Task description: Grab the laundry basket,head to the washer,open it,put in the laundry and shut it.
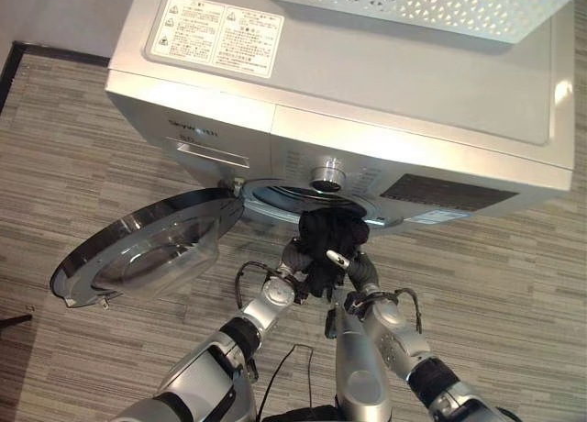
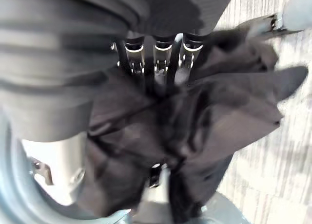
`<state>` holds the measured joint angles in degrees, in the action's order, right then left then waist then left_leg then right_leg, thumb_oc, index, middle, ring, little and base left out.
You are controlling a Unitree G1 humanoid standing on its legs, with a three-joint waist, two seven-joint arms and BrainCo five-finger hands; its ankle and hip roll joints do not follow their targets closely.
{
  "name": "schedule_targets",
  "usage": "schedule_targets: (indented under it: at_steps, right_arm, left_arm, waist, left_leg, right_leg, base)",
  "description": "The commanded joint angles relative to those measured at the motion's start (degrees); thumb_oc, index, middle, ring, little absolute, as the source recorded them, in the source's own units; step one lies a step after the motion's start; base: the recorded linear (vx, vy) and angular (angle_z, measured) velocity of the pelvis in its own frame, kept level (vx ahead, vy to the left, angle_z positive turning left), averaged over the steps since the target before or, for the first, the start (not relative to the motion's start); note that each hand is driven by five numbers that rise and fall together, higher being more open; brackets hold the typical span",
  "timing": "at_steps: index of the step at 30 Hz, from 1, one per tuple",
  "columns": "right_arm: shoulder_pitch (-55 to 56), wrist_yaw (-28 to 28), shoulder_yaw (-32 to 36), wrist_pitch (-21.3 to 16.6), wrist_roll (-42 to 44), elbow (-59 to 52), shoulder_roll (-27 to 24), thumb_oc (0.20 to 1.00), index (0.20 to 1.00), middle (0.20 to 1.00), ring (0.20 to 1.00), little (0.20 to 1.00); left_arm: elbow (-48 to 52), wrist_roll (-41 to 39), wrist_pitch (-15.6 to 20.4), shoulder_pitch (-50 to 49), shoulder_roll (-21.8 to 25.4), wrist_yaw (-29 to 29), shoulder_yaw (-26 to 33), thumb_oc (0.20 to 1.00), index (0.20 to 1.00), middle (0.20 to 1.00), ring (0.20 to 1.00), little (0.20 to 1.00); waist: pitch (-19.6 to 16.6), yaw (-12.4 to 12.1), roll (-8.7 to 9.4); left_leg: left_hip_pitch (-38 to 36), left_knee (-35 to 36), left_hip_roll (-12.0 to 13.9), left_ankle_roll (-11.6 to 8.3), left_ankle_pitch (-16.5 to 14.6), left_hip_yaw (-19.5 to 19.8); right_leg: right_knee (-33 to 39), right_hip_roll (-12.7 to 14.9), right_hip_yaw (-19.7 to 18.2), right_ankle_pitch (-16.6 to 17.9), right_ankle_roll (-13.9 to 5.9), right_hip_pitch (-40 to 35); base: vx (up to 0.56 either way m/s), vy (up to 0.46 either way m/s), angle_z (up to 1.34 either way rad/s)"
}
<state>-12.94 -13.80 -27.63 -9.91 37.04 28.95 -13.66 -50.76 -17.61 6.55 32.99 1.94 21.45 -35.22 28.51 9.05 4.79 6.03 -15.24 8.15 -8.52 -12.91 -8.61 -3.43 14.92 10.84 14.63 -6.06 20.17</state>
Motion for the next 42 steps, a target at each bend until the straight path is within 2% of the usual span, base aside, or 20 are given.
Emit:
schedule_targets:
  at_steps: [1, 5, 6, 7, 15, 18, 19, 21, 22, 23, 24, 26, 28, 31, 33, 34, 39, 40, 41, 42]
  right_arm:
    - [3.7, -1.2, 1.5, -0.4, -3.2, -3.0, -1.9, 1.000, 1.000, 1.000, 1.000, 1.000]
    - [6.2, -0.4, 3.6, -0.9, -2.8, -3.7, -3.7, 1.000, 1.000, 1.000, 1.000, 1.000]
    - [7.8, 0.7, 5.9, -2.9, 0.9, -4.1, -3.6, 1.000, 1.000, 1.000, 1.000, 1.000]
    - [8.1, 1.0, 6.5, -3.4, 2.3, -4.0, -3.4, 1.000, 1.000, 1.000, 1.000, 1.000]
    - [10.3, 1.8, 6.1, -4.1, 2.4, -4.0, -4.0, 1.000, 1.000, 1.000, 1.000, 1.000]
    - [13.8, 1.8, 9.3, -6.0, 3.1, -2.9, -5.6, 1.000, 1.000, 1.000, 1.000, 1.000]
    - [14.5, 1.3, 10.7, -6.5, 3.0, -2.1, -5.9, 1.000, 1.000, 1.000, 1.000, 1.000]
    - [16.2, -0.3, 14.4, -7.7, 2.0, 0.1, -6.2, 1.000, 1.000, 1.000, 1.000, 1.000]
    - [16.9, -1.3, 16.0, -8.0, 0.4, 1.3, -6.5, 1.000, 1.000, 1.000, 1.000, 1.000]
    - [18.0, -3.9, 17.4, -6.9, -7.3, 3.7, -7.9, 1.000, 1.000, 1.000, 1.000, 1.000]
    - [18.8, -4.3, 16.7, -5.3, -12.1, 6.0, -8.8, 1.000, 1.000, 1.000, 1.000, 1.000]
    - [19.3, -2.8, 14.6, -3.1, -16.4, 10.4, -10.0, 1.000, 1.000, 1.000, 1.000, 1.000]
    - [22.8, -1.0, 10.9, -1.0, -24.7, 14.7, -11.5, 1.000, 1.000, 1.000, 1.000, 1.000]
    - [27.4, 3.7, 3.9, 3.7, -37.4, 27.3, -10.5, 1.000, 1.000, 1.000, 1.000, 1.000]
    - [27.8, 4.8, 3.1, 4.3, -38.6, 28.6, -10.1, 1.000, 1.000, 1.000, 1.000, 1.000]
    - [28.2, 6.7, 1.6, 4.7, -40.1, 29.3, -9.3, 1.000, 1.000, 1.000, 1.000, 1.000]
    - [24.7, 4.2, 0.4, 4.2, -41.8, 26.0, -10.1, 1.000, 1.000, 1.000, 1.000, 1.000]
    - [19.4, 0.8, 1.4, 2.6, -39.8, 14.3, -14.2, 1.000, 1.000, 1.000, 1.000, 1.000]
    - [19.3, 0.8, 1.4, 2.8, -39.7, 14.1, -14.4, 1.000, 1.000, 1.000, 1.000, 1.000]
    - [15.8, -1.4, 3.2, 1.5, -38.3, 2.5, -18.5, 1.000, 1.000, 1.000, 1.000, 1.000]
  left_arm:
    - [1.3, -4.0, 5.0, -0.9, -1.5, 2.7, 2.7, 0.200, 0.200, 0.200, 0.200, 0.200]
    - [0.8, -7.2, 6.3, -0.3, -0.6, 3.5, 6.5, 0.200, 0.200, 0.200, 0.200, 0.200]
    - [-0.4, -10.3, 7.4, 1.0, -0.9, 3.2, 9.3, 0.200, 0.200, 0.200, 0.200, 0.200]
    - [-1.0, -12.2, 7.7, 1.6, -1.4, 3.0, 10.4, 0.200, 0.200, 0.200, 0.200, 0.200]
    - [-4.0, -17.8, 10.1, 6.1, -2.5, 2.9, 15.0, 0.200, 0.200, 0.200, 0.200, 0.200]
    - [-6.1, -20.0, 12.1, 11.0, -3.0, 4.0, 18.5, 0.200, 0.200, 0.200, 0.200, 0.200]
    - [-6.2, -20.2, 12.5, 11.8, -2.9, 4.4, 18.9, 0.200, 0.200, 0.200, 0.200, 0.200]
    - [-5.8, -21.3, 13.5, 13.6, -2.1, 5.1, 20.5, 0.200, 0.200, 0.200, 0.200, 0.200]
    - [-5.2, -22.0, 14.0, 14.2, -1.5, 5.3, 21.2, 0.200, 0.200, 0.200, 0.200, 0.200]
    - [-1.6, -23.2, 15.5, 15.2, 0.3, 5.6, 22.1, 0.200, 0.200, 0.200, 0.200, 0.200]
    - [-0.2, -23.5, 15.7, 16.3, 1.0, 5.2, 22.0, 0.200, 0.200, 0.200, 0.200, 0.200]
    - [0.9, -23.7, 15.7, 18.8, 2.6, 5.0, 21.7, 0.200, 0.200, 0.200, 0.200, 0.200]
    - [1.4, -22.5, 15.2, 21.3, 4.3, 4.9, 21.7, 0.200, 0.200, 0.200, 0.200, 0.200]
    - [1.0, -19.0, 13.8, 24.3, 4.6, 4.6, 19.0, 0.200, 0.200, 0.200, 0.200, 0.200]
    - [1.0, -18.3, 13.6, 24.8, 4.7, 4.5, 18.4, 0.200, 0.200, 0.200, 0.200, 0.200]
    - [0.8, -16.8, 12.4, 25.4, 5.5, 4.0, 17.3, 0.200, 0.200, 0.200, 0.200, 0.200]
    - [0.0, -15.5, 11.3, 28.9, 8.1, 4.3, 16.4, 0.200, 0.200, 0.200, 0.200, 0.200]
    - [-2.4, -15.5, 9.7, 34.6, 11.5, 4.5, 16.6, 0.200, 0.200, 0.200, 0.200, 0.200]
    - [-2.5, -15.5, 9.7, 34.8, 11.6, 4.5, 16.7, 0.200, 0.200, 0.200, 0.200, 0.200]
    - [-4.3, -16.6, 8.9, 38.7, 13.8, 4.3, 18.0, 0.200, 0.200, 0.200, 0.200, 0.200]
  waist:
    - [-1.7, -0.1, 1.72]
    - [-1.6, 0.6, 2.44]
    - [-1.3, 1.7, 3.55]
    - [-1.1, 2.1, 3.89]
    - [-0.6, 4.7, 5.17]
    - [-0.2, 7.7, 6.27]
    - [-0.1, 8.1, 5.49]
    - [0.1, 9.6, 5.39]
    - [0.0, 10.2, 5.18]
    - [-0.3, 11.1, 4.91]
    - [-0.6, 11.6, 4.90]
    - [-1.1, 12.1, 4.88]
    - [-1.3, 12.5, 4.95]
    - [-1.4, 12.3, 4.80]
    - [-1.4, 12.1, 4.79]
    - [-1.2, 11.8, 4.86]
    - [-0.2, 11.2, 5.39]
    - [1.0, 11.4, 5.75]
    - [1.1, 11.5, 5.65]
    - [1.3, 12.1, 5.90]
  left_leg:
    - [-1.5, -2.6, 1.7, 1.60, -4.5, -1.4]
    - [-1.8, -2.6, 2.0, 1.40, -4.6, -1.7]
    - [-2.3, -2.4, 2.6, 1.27, -4.7, -2.5]
    - [-2.7, -2.0, 2.8, 1.16, -4.6, -3.1]
    - [-2.4, -1.2, 3.8, 0.67, -4.0, -4.1]
    - [-1.0, -1.5, 4.6, 0.41, -4.0, -4.8]
    - [-1.0, -1.6, 5.5, 0.34, -5.4, -4.6]
    - [1.0, -2.3, 6.0, 0.10, -5.5, -4.6]
    - [2.2, -2.8, 6.1, 0.02, -5.5, -4.5]
    - [5.4, -4.2, 6.5, -0.23, -5.5, -4.1]
    - [7.2, -5.4, 6.5, -0.22, -5.8, -3.8]
    - [10.8, -8.4, 6.6, -0.11, -6.6, -2.8]
    - [14.5, -11.9, 6.3, 0.34, -7.8, -1.2]
    - [20.1, -18.2, 4.9, 1.74, -10.5, 2.1]
    - [21.0, -19.5, 4.6, 2.07, -11.0, 2.6]
    - [23.2, -22.8, 4.4, 2.90, -12.4, 3.6]
    - [26.5, -27.9, 3.9, 4.44, -14.6, 4.8]
    - [29.5, -30.8, 3.7, 4.89, -15.4, 5.6]
    - [29.7, -31.0, 3.7, 4.90, -15.5, 5.6]
    - [31.1, -31.9, 3.7, 4.97, -15.8, 5.6]
  right_leg:
    - [1.6, 5.0, -3.3, -2.2, -4.86, 3.4]
    - [1.4, 4.6, -3.4, -2.0, -4.87, 3.8]
    - [1.3, 3.6, -4.0, -1.9, -4.92, 4.7]
    - [1.3, 3.1, -4.4, -1.8, -4.98, 5.0]
    - [0.8, 2.1, -5.1, -1.3, -5.13, 7.3]
    - [-0.1, 0.9, -5.9, -0.9, -5.16, 10.2]
    - [-0.7, 0.1, -6.1, -2.0, -5.79, 10.6]
    - [-1.8, -0.2, -6.7, -2.3, -5.77, 12.6]
    - [-2.2, -0.2, -6.8, -2.4, -5.74, 13.6]
    - [-3.4, -0.2, -7.1, -2.7, -5.67, 16.1]
    - [-4.0, -0.4, -7.4, -3.0, -5.48, 17.3]
    - [-5.9, -0.8, -8.0, -3.4, -5.24, 20.0]
    - [-7.7, -0.7, -8.2, -3.9, -5.15, 22.1]
    - [-12.2, -0.1, -8.8, -5.4, -4.73, 25.6]
    - [-12.9, -0.1, -9.2, -5.6, -4.63, 26.0]
    - [-14.8, -0.1, -9.8, -6.2, -4.41, 27.4]
    - [-17.3, -0.4, -10.7, -7.0, -4.21, 29.3]
    - [-18.2, -0.5, -11.9, -7.1, -3.95, 30.8]
    - [-18.3, -0.5, -11.8, -7.2, -3.96, 30.9]
    - [-18.7, -0.9, -12.8, -7.3, -3.74, 32.4]
  base:
    - [0.00, 0.000, 0.00]
    - [0.00, -0.011, -0.02]
    - [-0.01, -0.035, -0.34]
    - [-0.01, -0.031, -0.35]
    - [0.00, -0.028, -0.14]
    - [0.01, -0.024, -0.11]
    - [0.05, 0.008, -0.17]
    - [0.01, -0.014, -0.10]
    - [-0.06, -0.055, -0.04]
    - [-0.07, -0.064, -0.04]
    - [-0.09, -0.063, 0.00]
    - [-0.08, -0.055, 0.11]
    - [-0.08, -0.047, 0.26]
    - [-0.09, -0.035, 0.26]
    - [-0.07, 0.003, 0.29]
    - [-0.06, 0.018, 0.22]
    - [-0.06, 0.034, 0.02]
    - [-0.05, -0.010, -0.06]
    - [-0.07, -0.011, 0.10]
    - [-0.02, 0.001, 0.15]
